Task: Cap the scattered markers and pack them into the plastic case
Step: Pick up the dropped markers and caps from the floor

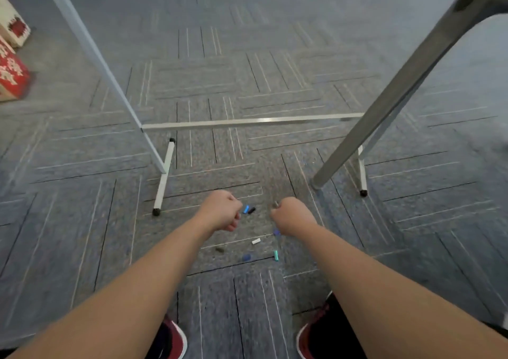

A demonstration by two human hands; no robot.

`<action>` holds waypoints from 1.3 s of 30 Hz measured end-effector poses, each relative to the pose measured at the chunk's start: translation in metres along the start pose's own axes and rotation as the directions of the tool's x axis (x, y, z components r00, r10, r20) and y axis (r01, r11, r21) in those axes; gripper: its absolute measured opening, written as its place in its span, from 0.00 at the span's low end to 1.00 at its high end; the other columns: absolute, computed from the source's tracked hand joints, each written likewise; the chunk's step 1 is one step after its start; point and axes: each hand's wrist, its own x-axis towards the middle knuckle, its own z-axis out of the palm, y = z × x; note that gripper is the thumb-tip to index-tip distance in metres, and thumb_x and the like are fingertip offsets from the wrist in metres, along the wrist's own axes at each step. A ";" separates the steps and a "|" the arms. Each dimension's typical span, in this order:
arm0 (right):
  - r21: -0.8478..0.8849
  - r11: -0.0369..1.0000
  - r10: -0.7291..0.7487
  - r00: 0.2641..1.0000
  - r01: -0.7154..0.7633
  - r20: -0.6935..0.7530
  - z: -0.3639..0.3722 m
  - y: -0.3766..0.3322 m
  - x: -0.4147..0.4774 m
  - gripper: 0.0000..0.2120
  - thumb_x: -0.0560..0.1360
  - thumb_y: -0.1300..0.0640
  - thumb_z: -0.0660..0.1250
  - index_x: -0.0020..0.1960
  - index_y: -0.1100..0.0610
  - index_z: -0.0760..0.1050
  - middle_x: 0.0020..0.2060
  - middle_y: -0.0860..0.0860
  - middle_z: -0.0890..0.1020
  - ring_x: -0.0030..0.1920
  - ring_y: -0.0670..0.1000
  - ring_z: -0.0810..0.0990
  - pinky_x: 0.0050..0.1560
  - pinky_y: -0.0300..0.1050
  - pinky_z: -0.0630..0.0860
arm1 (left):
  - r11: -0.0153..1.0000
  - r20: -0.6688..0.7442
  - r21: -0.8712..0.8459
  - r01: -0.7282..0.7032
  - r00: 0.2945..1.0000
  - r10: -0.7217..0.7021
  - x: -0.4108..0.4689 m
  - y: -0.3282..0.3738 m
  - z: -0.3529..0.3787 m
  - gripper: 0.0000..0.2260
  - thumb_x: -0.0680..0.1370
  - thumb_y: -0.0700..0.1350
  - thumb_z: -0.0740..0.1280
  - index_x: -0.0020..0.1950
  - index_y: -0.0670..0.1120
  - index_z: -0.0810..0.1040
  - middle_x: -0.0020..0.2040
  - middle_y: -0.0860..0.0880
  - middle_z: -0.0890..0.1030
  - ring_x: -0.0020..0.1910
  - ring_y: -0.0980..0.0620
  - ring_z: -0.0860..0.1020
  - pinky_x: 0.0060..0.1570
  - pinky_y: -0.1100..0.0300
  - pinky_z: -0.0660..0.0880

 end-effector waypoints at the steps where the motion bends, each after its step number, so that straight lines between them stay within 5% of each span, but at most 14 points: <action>1: -0.008 1.000 0.015 1.000 -0.015 0.019 0.012 0.007 0.015 0.11 0.79 0.55 0.61 0.40 0.59 0.71 0.36 0.55 0.75 0.36 0.56 0.74 0.37 0.44 0.71 | 1.000 0.015 0.024 0.010 1.000 -0.011 0.017 -0.011 0.009 0.08 0.80 0.37 0.60 0.42 0.41 0.74 0.40 0.40 0.79 0.30 0.48 0.76 0.30 0.60 0.75; 5: -0.030 0.998 0.056 0.995 -0.054 0.079 0.061 0.039 0.070 0.07 0.78 0.56 0.59 0.47 0.58 0.73 0.42 0.56 0.78 0.41 0.56 0.75 0.46 0.47 0.76 | 0.989 0.058 0.137 0.060 0.996 -0.068 0.079 -0.061 0.046 0.10 0.77 0.37 0.61 0.37 0.43 0.75 0.40 0.38 0.83 0.32 0.46 0.78 0.35 0.59 0.76; 9: -0.109 0.988 0.131 0.976 -0.113 0.173 0.109 0.073 0.110 0.06 0.78 0.57 0.59 0.46 0.58 0.71 0.34 0.52 0.72 0.42 0.56 0.74 0.46 0.47 0.75 | 0.944 0.102 0.318 0.085 0.987 -0.123 0.126 -0.112 0.081 0.07 0.75 0.40 0.62 0.37 0.47 0.74 0.34 0.44 0.76 0.32 0.49 0.72 0.36 0.57 0.68; 13: -0.256 0.954 0.224 0.941 -0.158 0.254 0.155 0.099 0.138 0.06 0.79 0.62 0.59 0.45 0.59 0.73 0.34 0.52 0.71 0.44 0.57 0.77 0.43 0.48 0.75 | 0.876 0.146 0.477 0.065 0.978 -0.151 0.159 -0.149 0.110 0.05 0.75 0.40 0.64 0.41 0.47 0.77 0.39 0.43 0.78 0.38 0.46 0.75 0.39 0.57 0.70; 17: -0.345 0.915 0.293 0.934 -0.211 0.205 0.184 0.115 0.157 0.09 0.78 0.64 0.60 0.57 0.59 0.75 0.46 0.54 0.80 0.43 0.55 0.78 0.42 0.47 0.77 | 0.806 0.200 0.592 0.021 0.965 -0.172 0.188 -0.178 0.131 0.05 0.76 0.42 0.65 0.47 0.44 0.80 0.45 0.46 0.81 0.47 0.44 0.80 0.43 0.56 0.74; 22: -0.373 0.891 0.315 0.944 -0.260 0.094 0.206 0.129 0.173 0.17 0.79 0.63 0.60 0.67 0.59 0.69 0.56 0.55 0.80 0.54 0.56 0.80 0.47 0.48 0.78 | 0.706 0.244 0.703 -0.086 0.962 -0.125 0.205 -0.206 0.148 0.09 0.77 0.52 0.69 0.51 0.48 0.76 0.49 0.49 0.78 0.47 0.47 0.77 0.46 0.52 0.77; 31: -0.495 0.853 0.242 0.965 -0.164 0.097 0.217 0.128 0.184 0.12 0.78 0.65 0.61 0.59 0.57 0.75 0.52 0.53 0.82 0.50 0.54 0.82 0.42 0.46 0.75 | 0.596 0.207 0.773 -0.217 0.975 0.085 0.206 -0.225 0.167 0.05 0.77 0.41 0.68 0.47 0.51 0.74 0.45 0.50 0.71 0.45 0.47 0.76 0.40 0.51 0.73; 35: -0.425 0.898 0.155 0.986 -0.115 0.060 0.219 0.117 0.184 0.15 0.78 0.63 0.61 0.65 0.60 0.71 0.60 0.56 0.76 0.55 0.56 0.80 0.45 0.46 0.75 | 0.644 0.167 0.744 -0.181 0.982 0.084 0.207 -0.224 0.167 0.06 0.77 0.38 0.66 0.51 0.47 0.74 0.47 0.49 0.72 0.46 0.47 0.76 0.38 0.54 0.69; 39: -0.331 0.944 0.028 0.996 0.003 0.090 0.217 0.101 0.187 0.15 0.77 0.67 0.61 0.62 0.58 0.66 0.57 0.57 0.77 0.52 0.57 0.80 0.41 0.47 0.76 | 0.692 0.146 0.706 -0.151 0.987 0.066 0.203 -0.218 0.152 0.12 0.75 0.33 0.64 0.53 0.47 0.69 0.43 0.49 0.75 0.43 0.46 0.76 0.35 0.53 0.69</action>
